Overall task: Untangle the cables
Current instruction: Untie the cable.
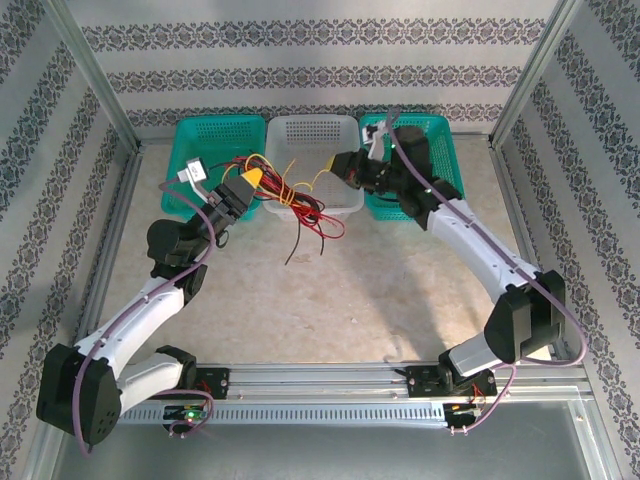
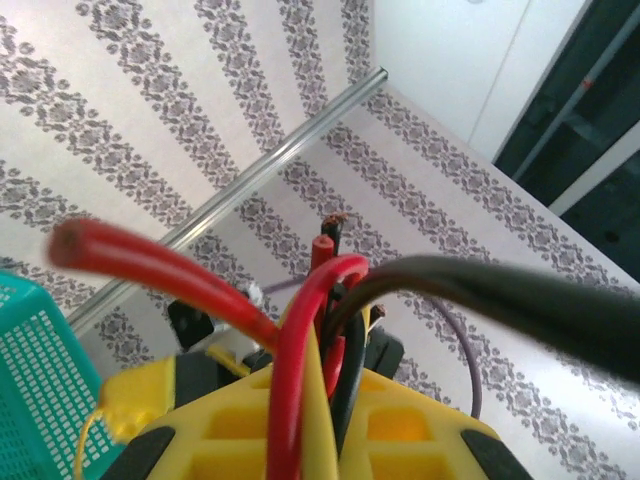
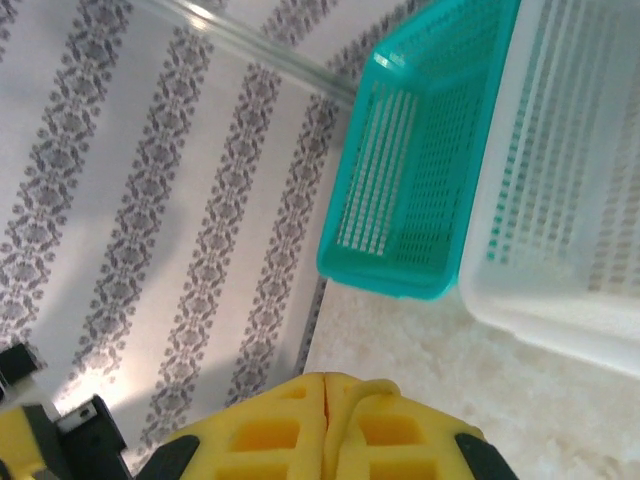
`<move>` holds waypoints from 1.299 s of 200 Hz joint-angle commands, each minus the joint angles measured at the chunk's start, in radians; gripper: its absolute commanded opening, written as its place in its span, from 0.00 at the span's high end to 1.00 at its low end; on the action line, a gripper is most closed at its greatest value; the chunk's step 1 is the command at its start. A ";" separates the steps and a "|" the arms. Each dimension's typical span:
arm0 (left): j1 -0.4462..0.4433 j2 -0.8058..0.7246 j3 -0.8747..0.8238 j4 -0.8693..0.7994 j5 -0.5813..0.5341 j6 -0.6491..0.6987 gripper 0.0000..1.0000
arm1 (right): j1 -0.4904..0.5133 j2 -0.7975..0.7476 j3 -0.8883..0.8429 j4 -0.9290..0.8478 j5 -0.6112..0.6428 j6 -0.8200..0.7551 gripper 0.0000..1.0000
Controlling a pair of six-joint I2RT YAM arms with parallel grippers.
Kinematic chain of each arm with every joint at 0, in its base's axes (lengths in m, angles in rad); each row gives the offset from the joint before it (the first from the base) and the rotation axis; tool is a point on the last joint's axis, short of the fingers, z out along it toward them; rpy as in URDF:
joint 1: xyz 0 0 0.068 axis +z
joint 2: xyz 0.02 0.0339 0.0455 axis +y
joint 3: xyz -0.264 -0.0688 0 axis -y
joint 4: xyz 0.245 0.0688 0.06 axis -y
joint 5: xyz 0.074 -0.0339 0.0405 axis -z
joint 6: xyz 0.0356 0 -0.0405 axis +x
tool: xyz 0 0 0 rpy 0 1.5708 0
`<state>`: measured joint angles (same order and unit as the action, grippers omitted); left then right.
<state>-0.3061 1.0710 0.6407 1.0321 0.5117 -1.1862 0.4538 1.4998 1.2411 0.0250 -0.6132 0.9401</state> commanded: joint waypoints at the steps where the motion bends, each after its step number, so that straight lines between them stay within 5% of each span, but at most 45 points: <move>1: 0.007 -0.047 0.005 0.029 -0.109 0.048 1.00 | 0.084 -0.009 -0.088 0.218 -0.005 0.041 1.00; 64: 0.042 -0.091 -0.034 -0.091 -0.366 0.198 1.00 | 0.286 0.014 -0.302 0.502 0.036 0.186 1.00; 148: 0.096 -0.198 0.074 -0.691 -0.651 0.417 1.00 | 0.262 -0.207 -0.352 0.328 0.013 0.111 1.00; 187: 0.134 -0.233 0.088 -0.860 -0.737 0.473 1.00 | 0.054 -0.408 -0.265 0.150 -0.029 0.054 1.00; 260: 0.219 -0.318 0.032 -1.057 -0.710 0.457 1.00 | -0.668 -0.572 -0.068 -0.083 -0.141 0.091 1.00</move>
<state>-0.1532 0.7807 0.6960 0.1177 -0.0719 -0.7811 -0.0463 0.9550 1.0859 -0.0174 -0.7837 1.0233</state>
